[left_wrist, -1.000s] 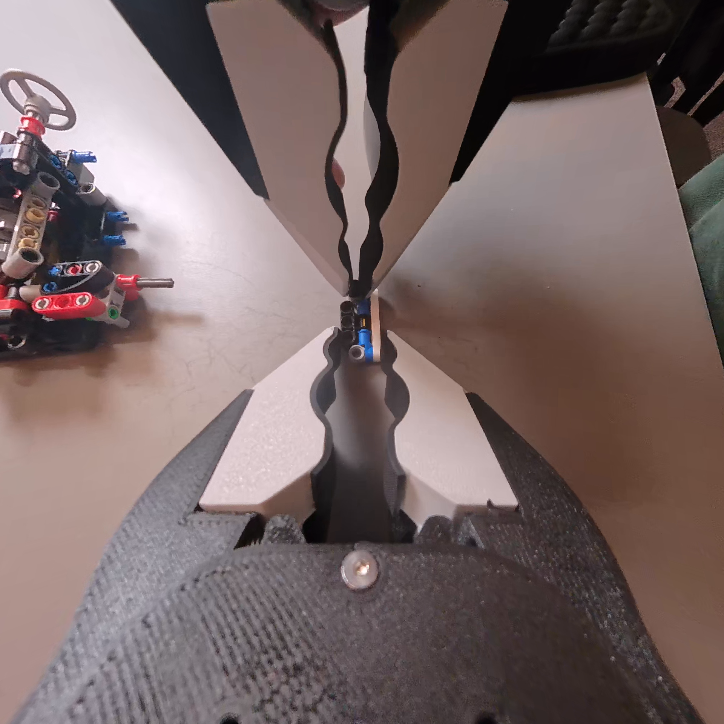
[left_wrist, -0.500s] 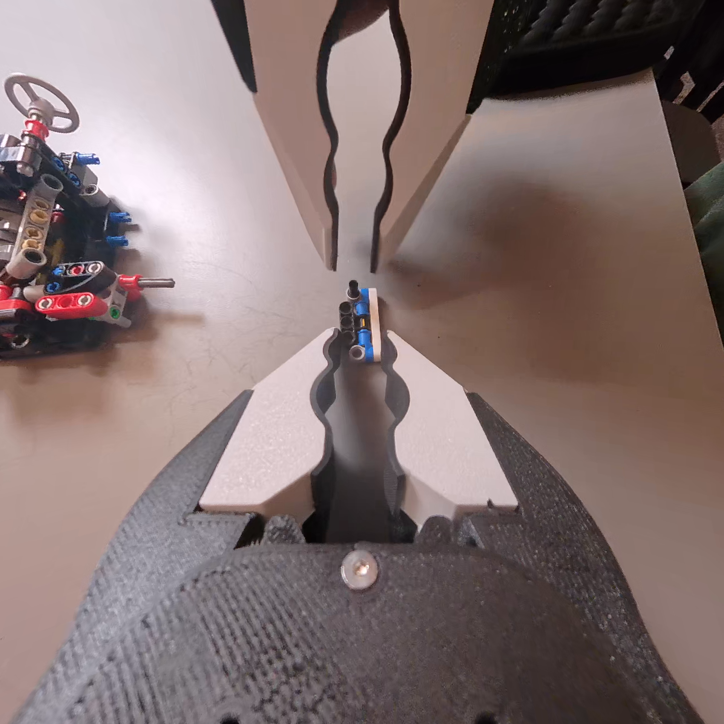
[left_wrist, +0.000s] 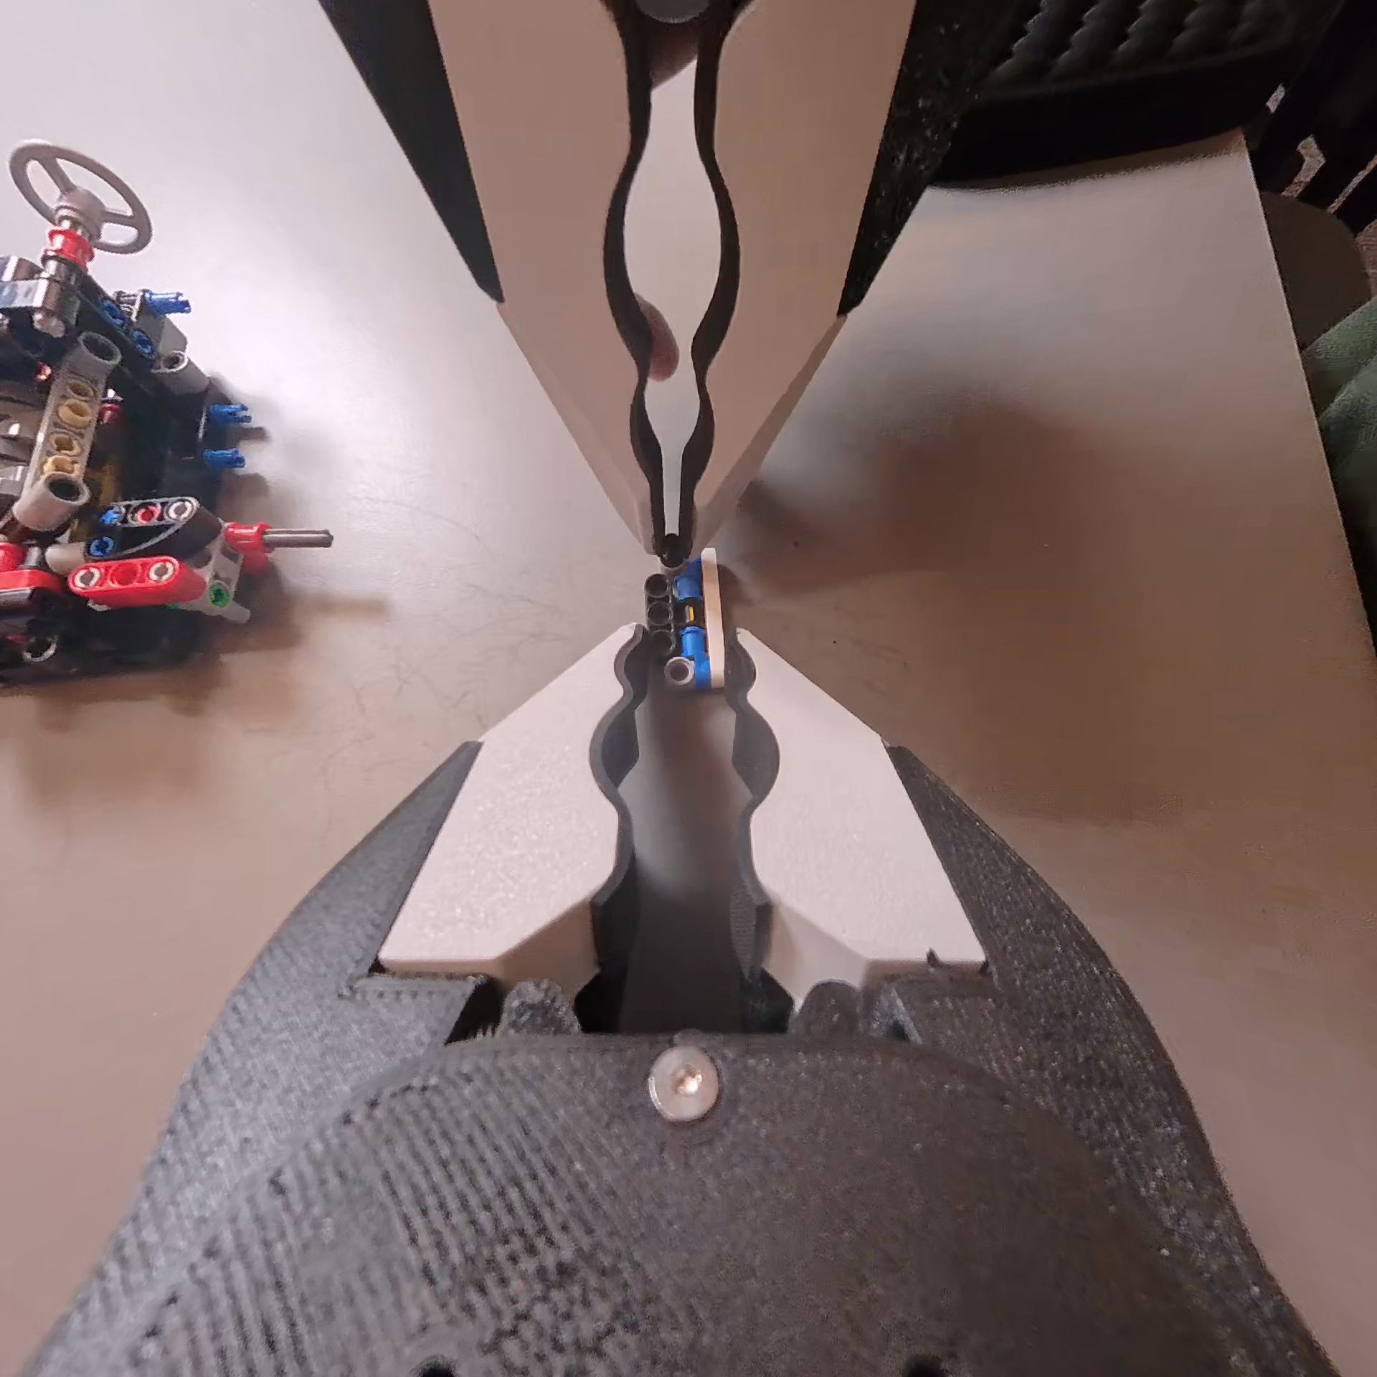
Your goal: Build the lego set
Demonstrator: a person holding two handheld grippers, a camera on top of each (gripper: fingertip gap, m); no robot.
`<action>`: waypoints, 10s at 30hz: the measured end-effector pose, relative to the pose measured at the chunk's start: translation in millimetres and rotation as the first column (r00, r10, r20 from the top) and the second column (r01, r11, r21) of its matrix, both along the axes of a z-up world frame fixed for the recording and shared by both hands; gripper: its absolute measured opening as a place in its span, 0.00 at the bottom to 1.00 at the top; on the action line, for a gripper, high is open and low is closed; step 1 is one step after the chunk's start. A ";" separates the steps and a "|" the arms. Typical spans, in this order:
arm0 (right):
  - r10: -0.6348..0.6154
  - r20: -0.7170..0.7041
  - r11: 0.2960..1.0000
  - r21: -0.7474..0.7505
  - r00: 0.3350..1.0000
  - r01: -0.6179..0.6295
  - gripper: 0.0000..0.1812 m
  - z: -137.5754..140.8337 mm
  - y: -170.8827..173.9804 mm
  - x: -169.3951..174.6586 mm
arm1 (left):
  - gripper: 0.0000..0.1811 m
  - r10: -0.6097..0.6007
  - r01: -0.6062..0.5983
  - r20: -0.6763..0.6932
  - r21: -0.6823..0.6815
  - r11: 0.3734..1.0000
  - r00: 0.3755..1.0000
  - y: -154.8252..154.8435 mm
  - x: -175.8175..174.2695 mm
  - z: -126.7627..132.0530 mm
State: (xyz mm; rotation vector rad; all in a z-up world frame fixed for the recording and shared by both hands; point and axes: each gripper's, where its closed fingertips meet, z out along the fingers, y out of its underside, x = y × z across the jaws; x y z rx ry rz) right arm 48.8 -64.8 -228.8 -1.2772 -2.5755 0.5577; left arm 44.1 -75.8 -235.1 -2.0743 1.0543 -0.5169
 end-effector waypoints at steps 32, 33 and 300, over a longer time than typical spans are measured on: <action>-0.433 -0.222 0.898 -0.021 0.874 0.439 0.09 -5.6 79.0 71.2 | 0.15 0.032 0.001 0.218 -0.146 0.989 0.975 -11.9 1.0 25.2; -0.429 -0.215 0.901 -0.029 0.877 0.433 0.09 -6.0 78.3 69.4 | 0.16 0.065 -0.047 0.183 -0.102 0.994 0.981 -3.0 -7.2 22.9; -0.480 -0.528 0.877 -0.321 0.701 0.358 0.11 37.9 90.5 -11.6 | 0.23 0.032 -0.032 -0.009 0.035 0.999 0.999 29.8 -72.9 10.9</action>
